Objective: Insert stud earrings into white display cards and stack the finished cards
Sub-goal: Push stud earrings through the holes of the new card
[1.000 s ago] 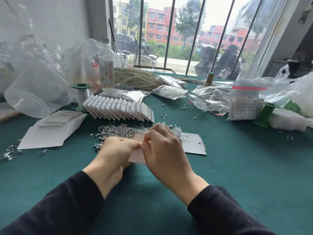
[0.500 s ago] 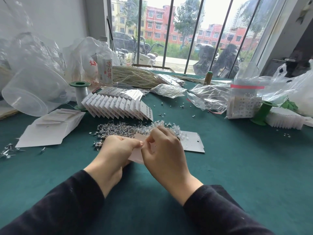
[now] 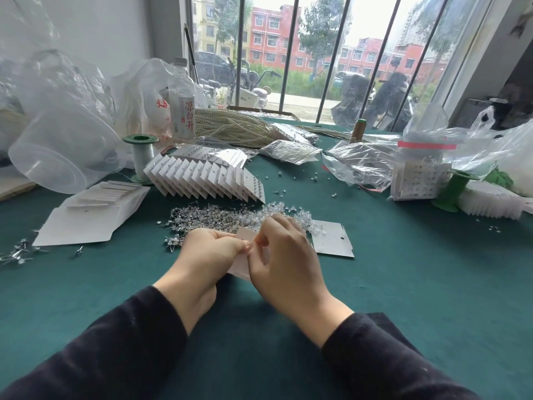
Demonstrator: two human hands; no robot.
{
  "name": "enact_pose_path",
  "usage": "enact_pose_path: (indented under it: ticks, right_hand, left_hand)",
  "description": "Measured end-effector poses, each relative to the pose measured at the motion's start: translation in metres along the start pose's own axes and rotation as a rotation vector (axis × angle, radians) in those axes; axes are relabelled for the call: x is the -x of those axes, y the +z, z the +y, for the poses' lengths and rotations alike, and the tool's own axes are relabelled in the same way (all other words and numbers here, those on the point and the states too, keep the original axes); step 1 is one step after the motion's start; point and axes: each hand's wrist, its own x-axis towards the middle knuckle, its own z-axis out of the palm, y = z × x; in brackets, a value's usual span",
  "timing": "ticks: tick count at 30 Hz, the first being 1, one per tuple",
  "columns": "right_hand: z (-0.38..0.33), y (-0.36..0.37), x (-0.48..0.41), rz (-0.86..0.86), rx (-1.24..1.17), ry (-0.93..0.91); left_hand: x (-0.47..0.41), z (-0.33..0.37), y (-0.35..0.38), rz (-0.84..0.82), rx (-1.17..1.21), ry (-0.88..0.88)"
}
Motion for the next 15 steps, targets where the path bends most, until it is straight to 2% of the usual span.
enact_pose_path:
  ticks: [9, 15]
  right_hand:
    - [0.0004, 0.0009, 0.0, -0.063, 0.038, -0.018]
    - [-0.0006, -0.0019, 0.0023, 0.027, 0.044, -0.011]
  left_hand:
    - [-0.0009, 0.0005, -0.0013, -0.013, 0.0, 0.0]
    - [-0.0019, 0.0003, -0.0006, 0.0, 0.013, -0.017]
